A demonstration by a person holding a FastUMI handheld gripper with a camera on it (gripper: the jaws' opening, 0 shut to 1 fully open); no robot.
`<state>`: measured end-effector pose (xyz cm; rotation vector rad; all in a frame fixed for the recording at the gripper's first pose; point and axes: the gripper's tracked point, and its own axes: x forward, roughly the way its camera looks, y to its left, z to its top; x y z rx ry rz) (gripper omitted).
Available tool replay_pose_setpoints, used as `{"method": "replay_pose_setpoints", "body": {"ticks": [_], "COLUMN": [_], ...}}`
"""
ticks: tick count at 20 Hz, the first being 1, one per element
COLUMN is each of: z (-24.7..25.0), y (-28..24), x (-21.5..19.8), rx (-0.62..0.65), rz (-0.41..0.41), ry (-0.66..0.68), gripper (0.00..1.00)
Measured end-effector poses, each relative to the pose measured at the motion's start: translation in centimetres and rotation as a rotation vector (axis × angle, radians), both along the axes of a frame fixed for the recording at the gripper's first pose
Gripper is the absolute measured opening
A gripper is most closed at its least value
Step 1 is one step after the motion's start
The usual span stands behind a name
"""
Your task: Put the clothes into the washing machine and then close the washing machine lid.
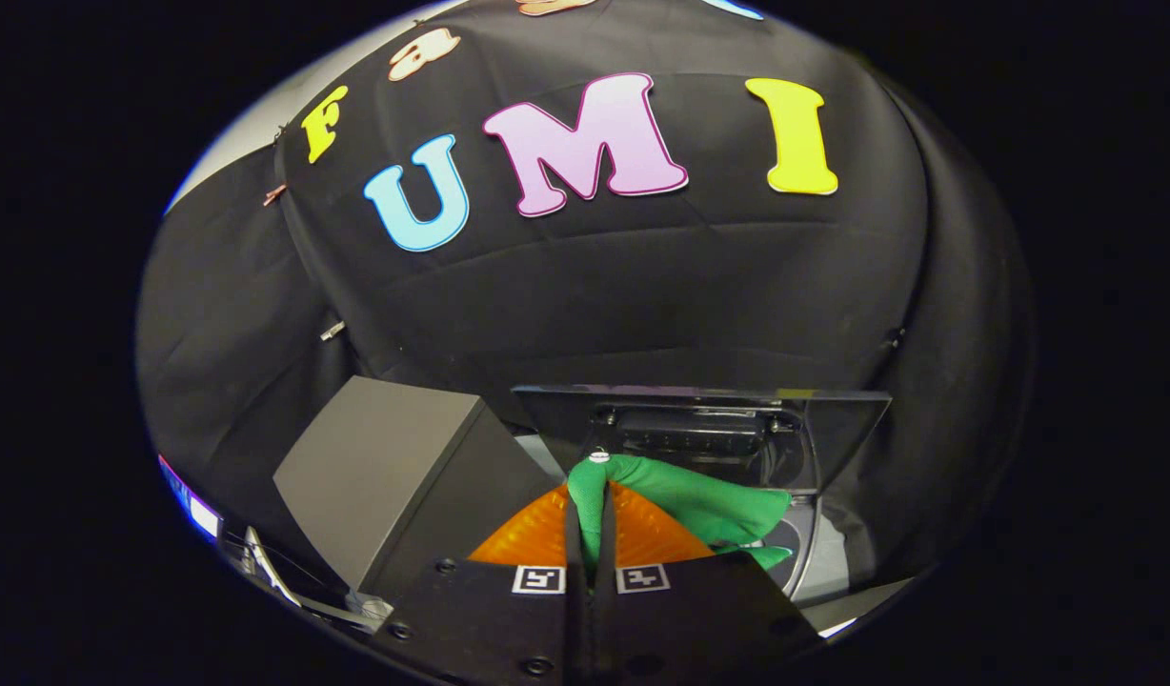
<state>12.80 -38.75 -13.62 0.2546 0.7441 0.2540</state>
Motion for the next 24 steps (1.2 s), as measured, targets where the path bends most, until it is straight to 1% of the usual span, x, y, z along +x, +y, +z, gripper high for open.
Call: {"method": "replay_pose_setpoints", "body": {"ticks": [3,5,8,11,14,16,17,18,19,21,24], "z": [-0.8,-2.6,-6.1,-10.9,-15.2,-19.0,-20.6,-21.6,-23.1,-25.4,-27.8], "y": [-0.9,-1.6,-2.1,-2.0,-1.7,-2.1,-1.7,-1.0,-1.3,-2.4,-3.0], "x": [0.4,0.3,-0.1,-0.9,-1.8,-2.6,-3.6,-4.3,-4.5,-4.7,-5.0], "rx": [-0.034,-0.064,-0.068,-0.090,-0.148,-0.209,-0.192,-0.142,-0.148,-0.205,-0.213], "rz": [0.011,-0.008,-0.034,-0.047,-0.035,-0.053,-0.070,-0.091,-0.112,-0.138,-0.160], "ry": [-0.038,-0.011,0.049,0.138,0.188,0.263,0.334,0.385,0.413,0.433,0.447], "gripper": [0.05,0.05,0.05,0.05,0.05,0.05,0.05,0.05,0.05,0.05,0.05]}}
